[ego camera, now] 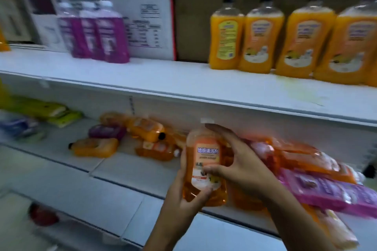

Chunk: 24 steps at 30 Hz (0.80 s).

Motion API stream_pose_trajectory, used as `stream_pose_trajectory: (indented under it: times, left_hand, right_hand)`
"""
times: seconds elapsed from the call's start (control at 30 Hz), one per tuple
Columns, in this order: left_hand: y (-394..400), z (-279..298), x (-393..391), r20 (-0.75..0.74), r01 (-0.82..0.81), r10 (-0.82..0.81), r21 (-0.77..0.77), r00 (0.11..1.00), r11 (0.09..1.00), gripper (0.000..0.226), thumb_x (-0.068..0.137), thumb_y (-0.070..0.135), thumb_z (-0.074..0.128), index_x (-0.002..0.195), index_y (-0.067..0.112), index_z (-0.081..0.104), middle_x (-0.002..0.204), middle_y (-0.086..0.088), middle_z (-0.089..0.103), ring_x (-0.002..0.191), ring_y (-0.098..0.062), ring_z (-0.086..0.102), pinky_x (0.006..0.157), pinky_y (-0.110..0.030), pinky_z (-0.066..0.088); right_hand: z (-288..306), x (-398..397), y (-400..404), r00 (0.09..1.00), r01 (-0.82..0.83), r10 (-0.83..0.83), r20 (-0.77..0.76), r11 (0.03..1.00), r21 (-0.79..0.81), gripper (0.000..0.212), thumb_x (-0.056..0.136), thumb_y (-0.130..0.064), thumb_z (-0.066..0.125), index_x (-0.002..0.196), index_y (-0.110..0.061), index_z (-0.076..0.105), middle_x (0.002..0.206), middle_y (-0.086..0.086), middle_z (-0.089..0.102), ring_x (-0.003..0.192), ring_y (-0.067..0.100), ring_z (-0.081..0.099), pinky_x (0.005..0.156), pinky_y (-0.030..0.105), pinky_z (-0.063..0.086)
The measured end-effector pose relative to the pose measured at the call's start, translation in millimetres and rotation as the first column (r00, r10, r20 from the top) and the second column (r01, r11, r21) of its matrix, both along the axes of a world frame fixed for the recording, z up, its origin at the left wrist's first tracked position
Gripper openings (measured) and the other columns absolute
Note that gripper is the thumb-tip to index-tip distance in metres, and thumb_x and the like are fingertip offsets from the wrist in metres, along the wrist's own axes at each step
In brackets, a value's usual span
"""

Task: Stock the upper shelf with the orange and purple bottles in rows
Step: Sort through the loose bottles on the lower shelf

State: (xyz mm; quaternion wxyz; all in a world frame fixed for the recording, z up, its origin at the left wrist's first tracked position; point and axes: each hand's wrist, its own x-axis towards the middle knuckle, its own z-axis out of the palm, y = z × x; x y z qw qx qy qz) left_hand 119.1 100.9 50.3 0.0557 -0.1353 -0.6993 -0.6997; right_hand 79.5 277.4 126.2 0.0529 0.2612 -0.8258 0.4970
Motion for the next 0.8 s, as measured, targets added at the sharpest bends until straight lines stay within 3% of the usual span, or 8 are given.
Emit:
stream_pose_trajectory:
  times: [0.1, 0.23, 0.37, 0.47, 0.6, 0.8]
  left_hand:
    - [-51.6, 4.0, 1.2, -0.025, -0.116, 0.116, -0.011, 0.993, 0.993, 0.089, 0.079, 0.051, 0.074, 0.141, 0.070, 0.013, 0.130, 0.043, 0.048, 0.117, 0.010, 0.056, 0.084, -0.009, 0.050]
    - [-132.5, 15.8, 2.3, -0.056, -0.248, 0.248, -0.004, 0.967, 0.969, 0.088, 0.077, 0.055, 0.075, 0.141, 0.069, 0.016, 0.133, 0.038, 0.050, 0.120, 0.004, 0.057, 0.086, -0.015, 0.052]
    - [-222.2, 27.3, 8.4, -0.068, -0.347, 0.347, 0.008, 0.935, 0.938, 0.090, 0.073, 0.062, 0.074, 0.142, 0.068, 0.017, 0.134, 0.033, 0.052, 0.120, 0.002, 0.058, 0.085, -0.015, 0.053]
    - [-280.4, 34.4, 10.1, -0.106, -0.372, 0.369, -0.004, 0.923, 0.928, 0.088, 0.078, 0.053, 0.074, 0.143, 0.066, 0.017, 0.132, 0.034, 0.053, 0.119, 0.004, 0.058, 0.082, -0.011, 0.052]
    - [-353.9, 41.0, 13.1, -0.152, -0.425, 0.417, -0.023, 0.896, 0.905, 0.085, 0.080, 0.053, 0.071, 0.142, 0.069, 0.016, 0.129, 0.043, 0.049, 0.117, 0.011, 0.054, 0.077, -0.006, 0.049]
    - [-440.9, 40.7, 5.6, -0.155, -0.493, 0.483, -0.032, 0.862, 0.869, 0.089, 0.073, 0.066, 0.070, 0.142, 0.069, 0.013, 0.130, 0.044, 0.046, 0.120, 0.010, 0.053, 0.079, -0.010, 0.052]
  right_hand:
    - [6.9, -12.2, -58.7, 0.995, -0.098, 0.098, 0.008, 0.995, -0.002, 0.087, 0.078, -0.021, 0.084, 0.144, -0.052, 0.036, 0.139, -0.025, 0.046, 0.119, -0.004, 0.056, 0.089, 0.020, 0.056]
    - [17.1, -26.7, -147.9, 0.978, -0.207, 0.207, -0.001, 0.978, 0.005, 0.083, 0.082, -0.024, 0.081, 0.143, -0.053, 0.033, 0.141, -0.021, 0.042, 0.122, 0.002, 0.054, 0.091, 0.024, 0.057]
    - [31.6, -35.2, -244.5, 0.945, -0.322, 0.322, -0.050, 0.947, 0.018, 0.081, 0.083, -0.025, 0.080, 0.141, -0.055, 0.033, 0.139, -0.030, 0.037, 0.123, -0.002, 0.049, 0.090, 0.019, 0.055]
    - [38.6, -39.7, -305.0, 0.922, -0.384, 0.382, -0.065, 0.923, -0.011, 0.081, 0.083, -0.025, 0.080, 0.142, -0.054, 0.033, 0.132, -0.041, 0.034, 0.123, -0.005, 0.049, 0.087, 0.016, 0.054]
    - [42.1, -44.6, -382.6, 0.896, -0.439, 0.435, -0.087, 0.898, -0.024, 0.082, 0.082, -0.023, 0.080, 0.144, -0.052, 0.034, 0.137, -0.034, 0.036, 0.124, 0.002, 0.052, 0.089, 0.021, 0.056]
    - [44.6, -59.4, -472.4, 0.872, -0.481, 0.476, -0.113, 0.877, -0.012, 0.083, 0.081, -0.027, 0.081, 0.140, -0.058, 0.033, 0.128, -0.049, 0.034, 0.123, -0.008, 0.048, 0.087, 0.016, 0.054]
